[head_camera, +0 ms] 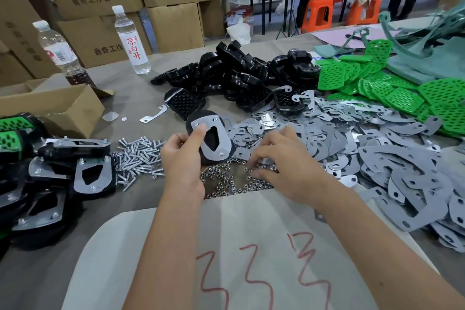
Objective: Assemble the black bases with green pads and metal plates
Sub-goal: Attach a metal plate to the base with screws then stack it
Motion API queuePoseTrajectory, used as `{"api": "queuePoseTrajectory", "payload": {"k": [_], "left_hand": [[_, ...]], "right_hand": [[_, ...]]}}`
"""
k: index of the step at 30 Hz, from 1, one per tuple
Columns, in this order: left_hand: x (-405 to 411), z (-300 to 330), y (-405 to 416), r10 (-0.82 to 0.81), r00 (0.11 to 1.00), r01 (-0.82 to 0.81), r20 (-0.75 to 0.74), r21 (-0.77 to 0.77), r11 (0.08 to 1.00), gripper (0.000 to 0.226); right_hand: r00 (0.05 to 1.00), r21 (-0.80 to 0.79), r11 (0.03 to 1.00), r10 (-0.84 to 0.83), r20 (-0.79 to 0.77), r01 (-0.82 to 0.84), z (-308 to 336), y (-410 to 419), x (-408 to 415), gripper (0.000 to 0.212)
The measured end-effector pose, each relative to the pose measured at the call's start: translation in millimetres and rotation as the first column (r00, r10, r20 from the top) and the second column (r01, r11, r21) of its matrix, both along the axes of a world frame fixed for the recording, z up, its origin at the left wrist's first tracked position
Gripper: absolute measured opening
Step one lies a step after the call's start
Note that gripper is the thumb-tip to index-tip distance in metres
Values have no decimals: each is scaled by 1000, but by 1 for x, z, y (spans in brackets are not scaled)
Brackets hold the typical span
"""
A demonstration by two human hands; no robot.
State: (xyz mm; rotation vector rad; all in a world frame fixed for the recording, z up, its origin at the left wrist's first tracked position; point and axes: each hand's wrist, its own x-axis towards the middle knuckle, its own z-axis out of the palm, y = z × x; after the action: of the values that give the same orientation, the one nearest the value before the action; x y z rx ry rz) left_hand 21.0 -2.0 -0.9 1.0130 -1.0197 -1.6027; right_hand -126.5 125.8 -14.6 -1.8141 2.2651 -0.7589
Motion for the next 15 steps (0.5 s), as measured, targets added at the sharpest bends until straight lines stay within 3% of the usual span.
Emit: {"api": "queuePoseTrajectory", "payload": {"k": [3,8,15], "left_hand": [[0,-1,-1,-8,1000,8,-11,22,1000,30],[-3,0,4,-101,995,100,12,36,994,15],[-8,0,10,-123,992,123,13,31,992,17]], "right_hand": [[1000,-43,999,-4,5,4,-2,-3,1,4],[1000,-55,998,-21,17,21,-2,-2,2,15],[1000,13,1000,19,-15,-19,-1,-5,8,15]]}}
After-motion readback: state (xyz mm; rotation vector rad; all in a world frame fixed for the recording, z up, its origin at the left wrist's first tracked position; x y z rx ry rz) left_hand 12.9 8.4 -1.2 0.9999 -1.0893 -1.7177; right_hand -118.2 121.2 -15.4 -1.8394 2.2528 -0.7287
